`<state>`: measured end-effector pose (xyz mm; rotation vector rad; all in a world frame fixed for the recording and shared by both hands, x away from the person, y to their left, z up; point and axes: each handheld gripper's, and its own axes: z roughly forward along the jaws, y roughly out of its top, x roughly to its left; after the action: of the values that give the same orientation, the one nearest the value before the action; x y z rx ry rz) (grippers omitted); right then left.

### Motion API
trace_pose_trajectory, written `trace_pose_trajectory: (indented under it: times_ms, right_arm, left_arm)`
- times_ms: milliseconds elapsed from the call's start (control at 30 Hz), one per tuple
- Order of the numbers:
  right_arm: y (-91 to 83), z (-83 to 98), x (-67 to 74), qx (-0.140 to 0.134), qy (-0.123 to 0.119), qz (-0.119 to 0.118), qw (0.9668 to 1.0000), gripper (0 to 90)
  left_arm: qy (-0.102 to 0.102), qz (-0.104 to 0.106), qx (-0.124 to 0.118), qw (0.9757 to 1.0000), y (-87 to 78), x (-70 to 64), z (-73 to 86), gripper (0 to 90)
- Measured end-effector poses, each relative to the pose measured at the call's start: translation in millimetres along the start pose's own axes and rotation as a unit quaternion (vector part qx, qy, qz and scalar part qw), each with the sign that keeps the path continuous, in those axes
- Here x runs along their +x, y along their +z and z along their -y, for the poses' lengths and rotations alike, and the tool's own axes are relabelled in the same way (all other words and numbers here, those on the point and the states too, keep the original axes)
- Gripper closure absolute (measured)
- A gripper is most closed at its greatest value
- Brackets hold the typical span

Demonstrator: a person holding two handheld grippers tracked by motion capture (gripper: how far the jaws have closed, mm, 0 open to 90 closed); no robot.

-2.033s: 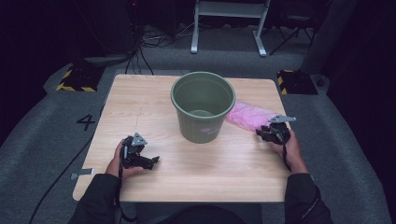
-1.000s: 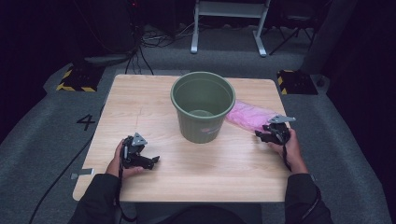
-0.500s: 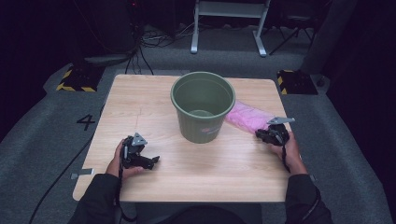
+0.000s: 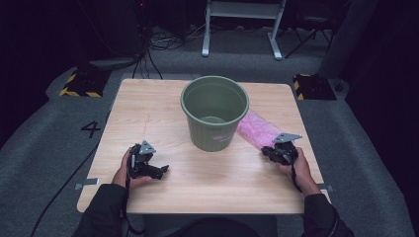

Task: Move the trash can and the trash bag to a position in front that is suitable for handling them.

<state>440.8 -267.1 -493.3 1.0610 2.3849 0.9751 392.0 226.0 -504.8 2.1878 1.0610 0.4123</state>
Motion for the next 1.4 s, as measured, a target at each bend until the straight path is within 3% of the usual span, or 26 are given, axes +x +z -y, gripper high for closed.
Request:
trace_pose_trajectory:
  times_ms: [200,333,433,467,633,700,733,833,867,1000,1067,1133,1300,1333,1400]
  right_arm:
    - [-0.5,-1.6,23.3,0.004,-0.008,-0.018,0.9998,79.5]
    - [-0.8,-3.5,36.7,0.007,-0.023,-0.034,0.9991,69.5]
    - [-3.2,-5.7,40.6,0.002,-0.029,-0.031,0.9991,63.8]
    - [-9.4,-9.8,43.3,-0.015,-0.036,-0.025,0.9989,57.3]
    - [-22.3,-16.0,39.5,-0.037,-0.047,-0.021,0.9980,53.7]
    - [-28.7,-17.7,31.6,-0.050,-0.046,-0.018,0.9975,54.0]
    - [-33.4,-18.9,18.9,-0.060,-0.043,-0.014,0.9972,54.0]
    - [-34.3,-19.2,7.4,-0.059,-0.048,-0.001,0.9971,54.2]
    - [-32.1,-18.0,-9.3,-0.048,-0.041,0.016,0.9979,54.0]
    - [-28.2,-11.1,-37.5,-0.029,-0.022,0.034,0.9988,53.8]
    - [-27.7,-9.2,-42.4,-0.026,-0.016,0.034,0.9989,53.8]
    - [-24.0,0.1,-59.8,-0.008,0.000,0.036,0.9993,53.5]
    - [-19.9,8.3,-67.9,0.002,0.014,0.025,0.9996,54.9]
    - [-17.6,11.1,-68.5,0.006,0.018,0.010,0.9998,57.3]
    - [-15.9,12.3,-66.9,0.013,0.012,0.004,0.9998,59.0]
  left_arm:
    - [0.000,0.000,0.000,1.0000,0.0,0.0,0.0,0.4]
    - [0.000,-0.001,-0.001,1.0000,0.1,-0.1,0.1,0.4]
    - [0.000,0.000,0.000,1.0000,0.0,0.0,0.0,0.4]
    - [0.000,0.000,0.000,1.0000,0.0,0.0,0.0,0.4]
    - [0.000,0.000,0.000,1.0000,0.0,-0.1,0.0,0.4]
    - [0.000,0.000,0.000,1.0000,0.0,-0.1,0.0,0.4]
    - [0.000,0.000,0.000,1.0000,0.0,0.0,0.0,0.4]
    - [0.000,0.000,0.000,1.0000,0.1,-0.1,0.0,0.4]
    - [0.000,-0.001,0.000,1.0000,0.0,-0.2,-0.1,0.4]
    - [0.000,-0.001,0.000,1.0000,0.2,-0.2,-0.3,0.4]
    - [0.000,-0.001,0.000,1.0000,0.2,-0.2,-0.3,0.4]
    - [-0.001,-0.001,0.000,1.0000,0.2,-0.3,-0.3,0.4]
    - [0.000,0.000,0.000,1.0000,0.4,-0.3,-0.4,0.4]
    - [0.000,0.000,0.000,1.0000,0.4,-0.3,-0.4,0.4]
    - [-0.001,-0.001,0.000,1.0000,0.4,-0.3,-0.4,0.4]
